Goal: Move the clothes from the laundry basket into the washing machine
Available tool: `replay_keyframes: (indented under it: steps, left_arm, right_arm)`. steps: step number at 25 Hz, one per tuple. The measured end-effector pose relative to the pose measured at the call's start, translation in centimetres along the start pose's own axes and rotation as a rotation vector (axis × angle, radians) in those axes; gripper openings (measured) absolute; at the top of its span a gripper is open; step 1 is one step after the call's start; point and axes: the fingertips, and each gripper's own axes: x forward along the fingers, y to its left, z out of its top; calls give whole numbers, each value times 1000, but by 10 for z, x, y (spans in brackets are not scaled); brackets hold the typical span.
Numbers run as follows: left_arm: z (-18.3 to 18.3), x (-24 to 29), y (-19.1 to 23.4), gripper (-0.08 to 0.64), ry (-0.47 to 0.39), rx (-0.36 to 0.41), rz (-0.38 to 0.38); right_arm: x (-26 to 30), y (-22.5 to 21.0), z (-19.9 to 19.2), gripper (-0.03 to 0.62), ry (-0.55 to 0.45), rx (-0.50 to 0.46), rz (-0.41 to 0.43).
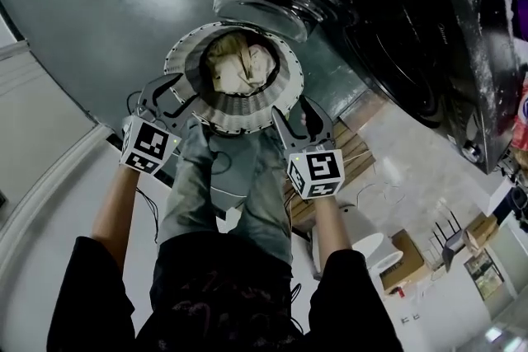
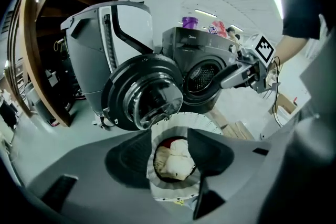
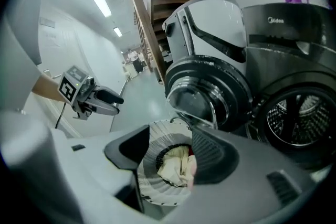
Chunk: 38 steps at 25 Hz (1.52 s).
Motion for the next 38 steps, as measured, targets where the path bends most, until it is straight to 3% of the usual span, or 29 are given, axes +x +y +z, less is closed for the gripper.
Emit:
replay_keyframes:
  steps: [6,18,27,34,38]
  left_arm:
    - [-47,50,-4,227,64,53,-80]
    - [-129,159,-11,263,193,242,-206]
    - [-165,227,-14,279,228,356,-244]
    - [-206,286,-26,309,273,485,-296]
    - [-232,309,-26,324,354,557,-351]
  right_arm:
    - [53,2,-41,252,52,-23,45]
    - [153,-12,-126,252,201,-160,135]
    - [213,-15,-191,256,299,-232,189]
    - [257,-28,-253,262,397,-370,215]
    - [282,-28,-268,265,444,-521,233]
